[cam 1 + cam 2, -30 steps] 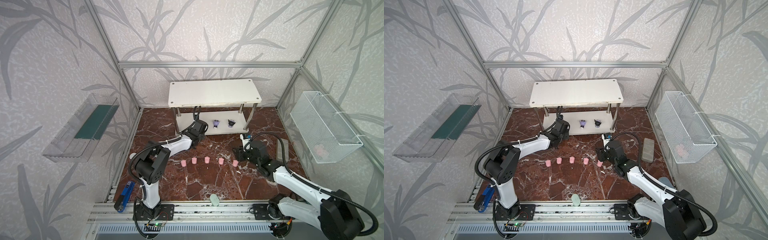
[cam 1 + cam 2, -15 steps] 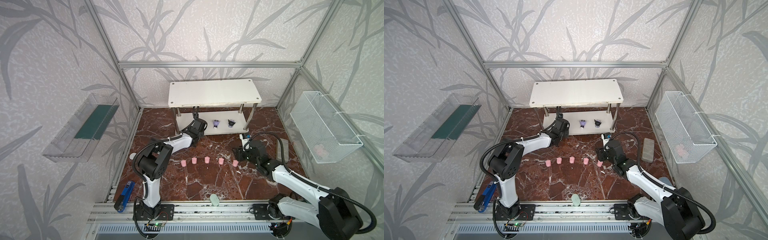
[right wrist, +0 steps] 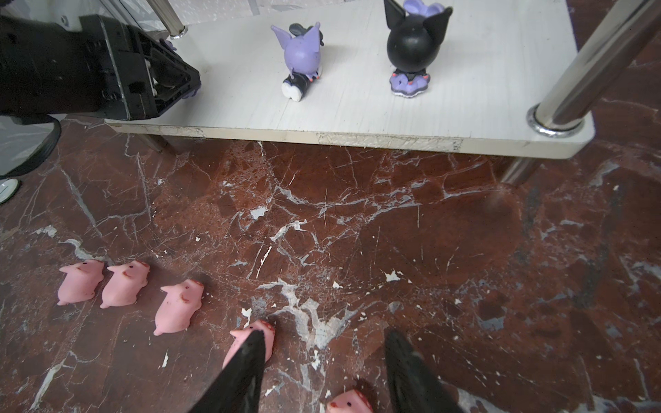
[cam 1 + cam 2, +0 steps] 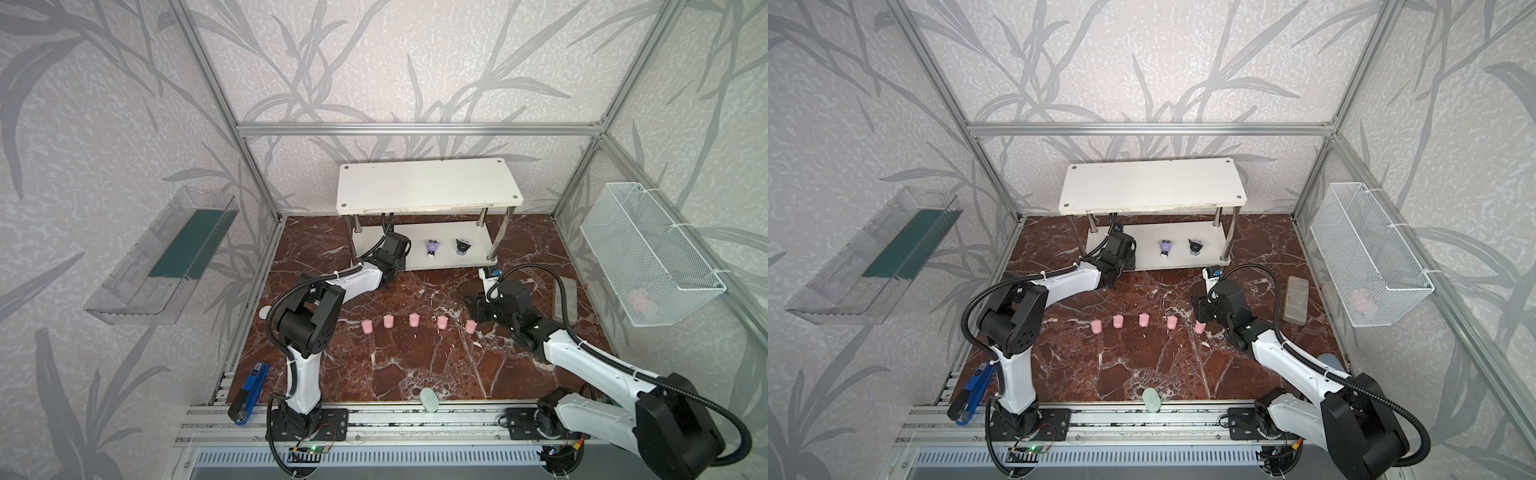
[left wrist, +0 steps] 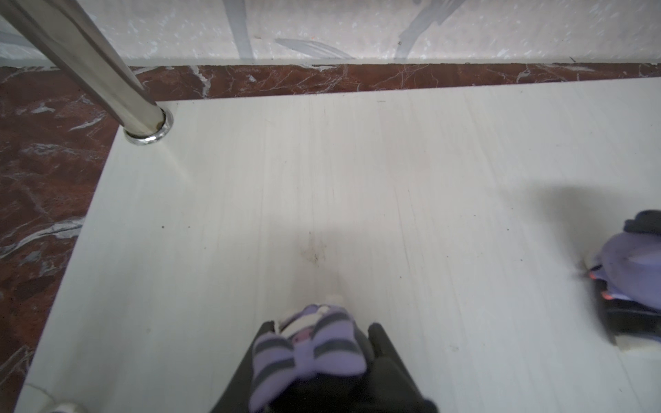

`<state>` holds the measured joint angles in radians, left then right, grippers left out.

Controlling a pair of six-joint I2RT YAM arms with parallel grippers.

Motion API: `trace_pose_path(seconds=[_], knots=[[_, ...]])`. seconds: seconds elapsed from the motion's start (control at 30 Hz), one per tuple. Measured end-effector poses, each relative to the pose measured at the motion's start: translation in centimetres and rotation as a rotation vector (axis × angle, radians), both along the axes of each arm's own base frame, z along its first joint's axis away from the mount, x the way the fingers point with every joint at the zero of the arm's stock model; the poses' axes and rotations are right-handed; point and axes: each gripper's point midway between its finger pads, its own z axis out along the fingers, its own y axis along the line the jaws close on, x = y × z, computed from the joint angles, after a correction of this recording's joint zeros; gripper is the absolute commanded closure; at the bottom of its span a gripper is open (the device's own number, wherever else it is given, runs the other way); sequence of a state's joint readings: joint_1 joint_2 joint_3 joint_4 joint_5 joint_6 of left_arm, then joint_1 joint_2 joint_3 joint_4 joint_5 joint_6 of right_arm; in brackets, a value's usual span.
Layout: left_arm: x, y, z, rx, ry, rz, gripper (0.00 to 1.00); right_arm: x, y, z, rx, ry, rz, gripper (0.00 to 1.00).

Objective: Organize plastic toys on shelves
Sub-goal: Place the plastic toy on the shelf.

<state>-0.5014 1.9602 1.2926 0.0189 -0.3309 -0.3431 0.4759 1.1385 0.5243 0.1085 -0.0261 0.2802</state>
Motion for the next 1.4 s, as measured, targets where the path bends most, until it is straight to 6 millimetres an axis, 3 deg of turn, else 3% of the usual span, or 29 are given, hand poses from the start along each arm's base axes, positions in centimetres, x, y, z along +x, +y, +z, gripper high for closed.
trace_pose_path(seconds=[0.8, 1.4], knots=[[1.1, 0.0, 0.0, -0.031, 0.027, 0.02, 0.67, 0.1, 0.1, -0.5, -0.005, 0.01, 0.0, 0.45], [0.6, 0.3, -0.1, -0.091, 0.118, 0.043, 0.67, 0.3, 0.2, -0.4, -0.001, 0.004, 0.0, 0.45]])
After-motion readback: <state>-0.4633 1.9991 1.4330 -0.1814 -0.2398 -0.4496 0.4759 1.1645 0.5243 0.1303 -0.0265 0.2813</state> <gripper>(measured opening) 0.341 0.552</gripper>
